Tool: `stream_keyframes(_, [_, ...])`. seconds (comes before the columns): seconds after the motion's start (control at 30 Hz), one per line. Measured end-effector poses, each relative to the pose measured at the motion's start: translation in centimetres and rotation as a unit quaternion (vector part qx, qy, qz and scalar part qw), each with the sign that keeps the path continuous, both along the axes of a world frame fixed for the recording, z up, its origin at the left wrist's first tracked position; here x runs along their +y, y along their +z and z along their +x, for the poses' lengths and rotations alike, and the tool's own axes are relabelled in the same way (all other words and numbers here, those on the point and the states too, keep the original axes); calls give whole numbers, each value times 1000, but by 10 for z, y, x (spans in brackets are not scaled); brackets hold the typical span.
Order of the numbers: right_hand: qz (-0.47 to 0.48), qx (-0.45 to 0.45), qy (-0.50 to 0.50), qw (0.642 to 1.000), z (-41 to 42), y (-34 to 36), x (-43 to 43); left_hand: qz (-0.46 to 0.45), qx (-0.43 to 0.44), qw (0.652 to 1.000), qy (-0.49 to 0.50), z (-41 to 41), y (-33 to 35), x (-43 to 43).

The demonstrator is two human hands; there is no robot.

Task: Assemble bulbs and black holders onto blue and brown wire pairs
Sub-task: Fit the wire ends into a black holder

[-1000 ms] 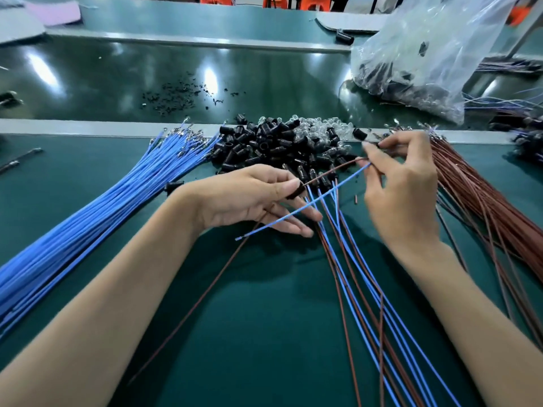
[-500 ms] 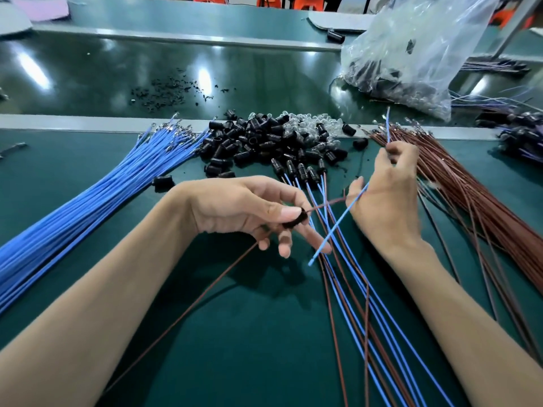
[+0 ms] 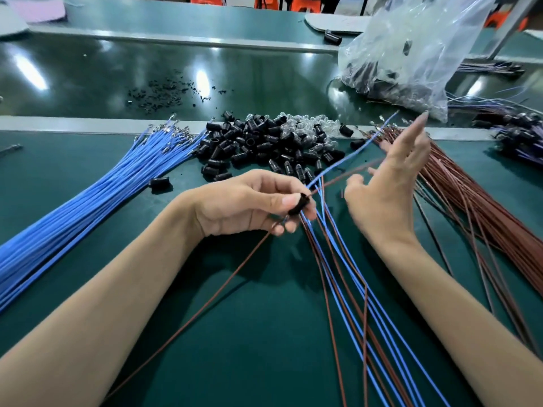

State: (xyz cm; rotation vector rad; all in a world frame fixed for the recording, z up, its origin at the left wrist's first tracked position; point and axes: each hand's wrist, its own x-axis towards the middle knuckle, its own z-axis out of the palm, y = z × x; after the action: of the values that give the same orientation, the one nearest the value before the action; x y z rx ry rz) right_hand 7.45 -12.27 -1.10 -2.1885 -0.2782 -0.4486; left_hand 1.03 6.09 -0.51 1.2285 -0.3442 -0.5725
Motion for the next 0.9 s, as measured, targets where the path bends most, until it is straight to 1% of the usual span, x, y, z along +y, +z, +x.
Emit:
stream_keyframes(0.07, [125, 43, 42, 990, -5, 6, 1, -16, -1, 998, 55, 2, -2, 0])
stream_keyframes(0.1, [172, 84, 77, 978, -8, 8, 0, -20, -2, 997, 72, 3, -3, 0])
stream_keyframes(0.13, [199, 144, 127, 961, -11, 8, -1, -19, -3, 997, 79, 3, -4, -1])
stream_keyframes(0.2, [225, 261, 261, 902, -21, 9, -1, -2, -9, 997, 72, 3, -5, -3])
stream_keyframes(0.23, [231, 295, 311, 873, -24, 8, -1, 8, -10, 998, 67, 4, -5, -3])
stream_keyframes(0.27, [237, 309, 339, 856, -26, 8, 0, 15, -13, 998, 62, 3, -5, -3])
stream_keyframes(0.33, [284, 305, 332, 846, -27, 7, 4, 15, -19, 998, 53, 4, -5, -3])
stream_keyframes(0.4, [363, 309, 288, 831, -27, 5, 7, 12, -20, 999, 48, 3, -6, -3])
stream_keyframes(0.43, [388, 303, 269, 828, -26, 4, 7, 7, -19, 998, 51, 3, -6, -3])
stream_keyframes(0.47, [390, 282, 253, 839, -25, 3, 6, 2, -18, 998, 62, 3, -6, -3])
stream_keyframes(0.53, [347, 215, 232, 883, -23, 2, 1, 3, -26, 992, 120, 5, -6, -4])
stream_keyframes(0.57, [333, 190, 234, 893, -23, 3, 0, 15, -42, 985, 167, 6, -6, -4])
stream_keyframes(0.63, [332, 166, 257, 892, -26, 4, 0, 46, -83, 958, 270, 8, -7, -6])
stream_keyframes(0.7, [346, 145, 273, 886, -28, 4, 2, 59, -119, 932, 338, 10, -8, -9])
stream_keyframes(0.73, [351, 129, 275, 886, -29, 3, 2, 70, -136, 923, 353, 10, -9, -10])
stream_keyframes(0.8, [356, 101, 269, 889, -27, 2, 2, 107, -168, 915, 352, 11, -9, -12])
stream_keyframes(0.9, [363, 80, 244, 896, -25, 2, 1, 153, -182, 907, 347, 10, -9, -13])
